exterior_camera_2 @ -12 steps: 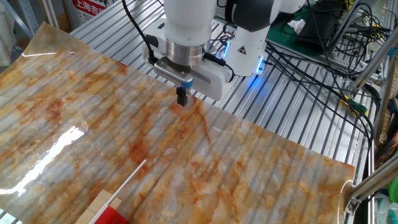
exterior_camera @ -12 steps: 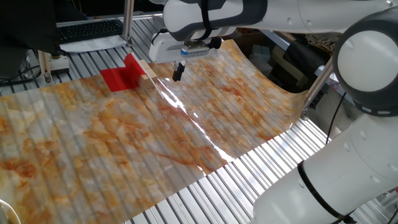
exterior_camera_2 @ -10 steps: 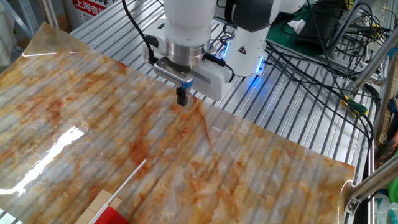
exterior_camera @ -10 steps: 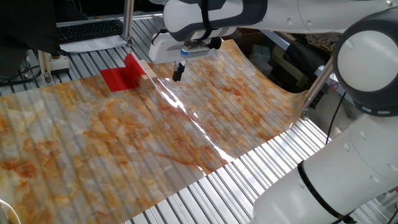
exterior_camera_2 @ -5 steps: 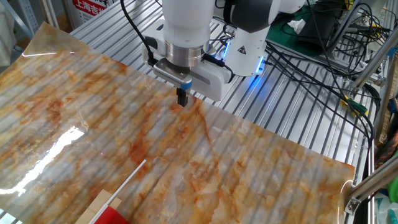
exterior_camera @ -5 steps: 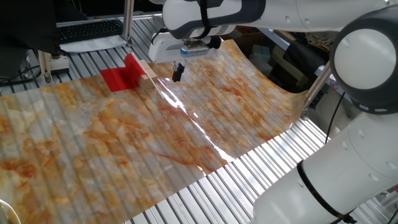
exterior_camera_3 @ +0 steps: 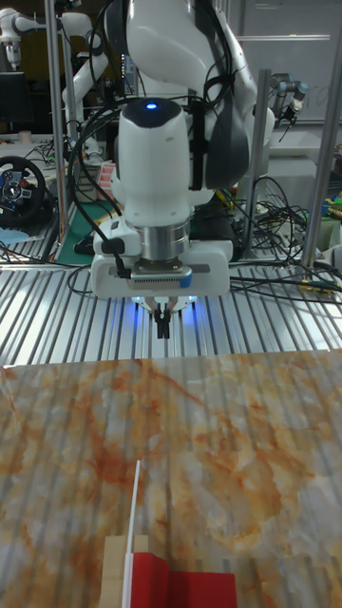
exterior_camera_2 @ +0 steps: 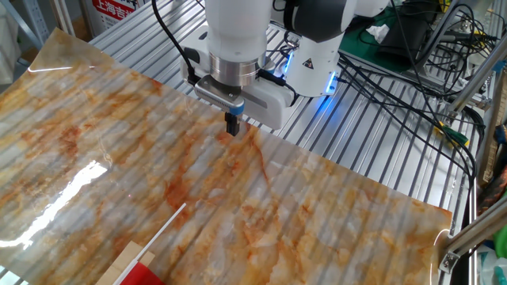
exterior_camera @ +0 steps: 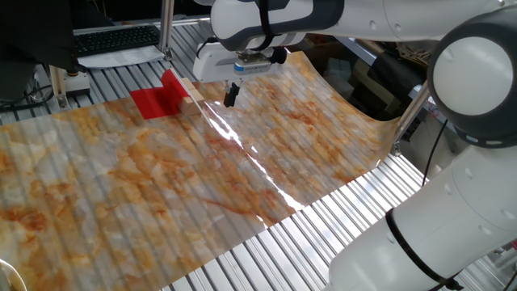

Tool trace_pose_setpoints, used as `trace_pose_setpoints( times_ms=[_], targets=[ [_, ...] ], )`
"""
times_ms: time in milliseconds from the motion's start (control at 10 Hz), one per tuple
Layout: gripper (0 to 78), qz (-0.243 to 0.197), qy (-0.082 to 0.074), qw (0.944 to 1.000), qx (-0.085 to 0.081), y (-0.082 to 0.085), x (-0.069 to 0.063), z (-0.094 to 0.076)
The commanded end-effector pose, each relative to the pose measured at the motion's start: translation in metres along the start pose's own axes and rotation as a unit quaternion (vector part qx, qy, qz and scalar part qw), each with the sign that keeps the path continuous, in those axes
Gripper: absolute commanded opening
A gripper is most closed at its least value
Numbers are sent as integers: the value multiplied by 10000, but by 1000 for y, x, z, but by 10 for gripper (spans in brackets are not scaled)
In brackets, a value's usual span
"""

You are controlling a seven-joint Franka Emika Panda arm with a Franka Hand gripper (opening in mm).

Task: Wave the flag

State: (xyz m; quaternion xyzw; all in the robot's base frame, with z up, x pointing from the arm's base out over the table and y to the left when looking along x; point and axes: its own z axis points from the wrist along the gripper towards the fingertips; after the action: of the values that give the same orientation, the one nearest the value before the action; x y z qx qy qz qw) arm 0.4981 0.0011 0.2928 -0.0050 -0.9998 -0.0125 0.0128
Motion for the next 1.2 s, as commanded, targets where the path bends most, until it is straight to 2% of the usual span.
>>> trace_pose_setpoints(
  times_ms=[100,1200],
  targets=[
    [0,8,3,10000,-6,0,-2,-1],
    [0,-6,15,10000,-25,-2,-2,1]
  ],
)
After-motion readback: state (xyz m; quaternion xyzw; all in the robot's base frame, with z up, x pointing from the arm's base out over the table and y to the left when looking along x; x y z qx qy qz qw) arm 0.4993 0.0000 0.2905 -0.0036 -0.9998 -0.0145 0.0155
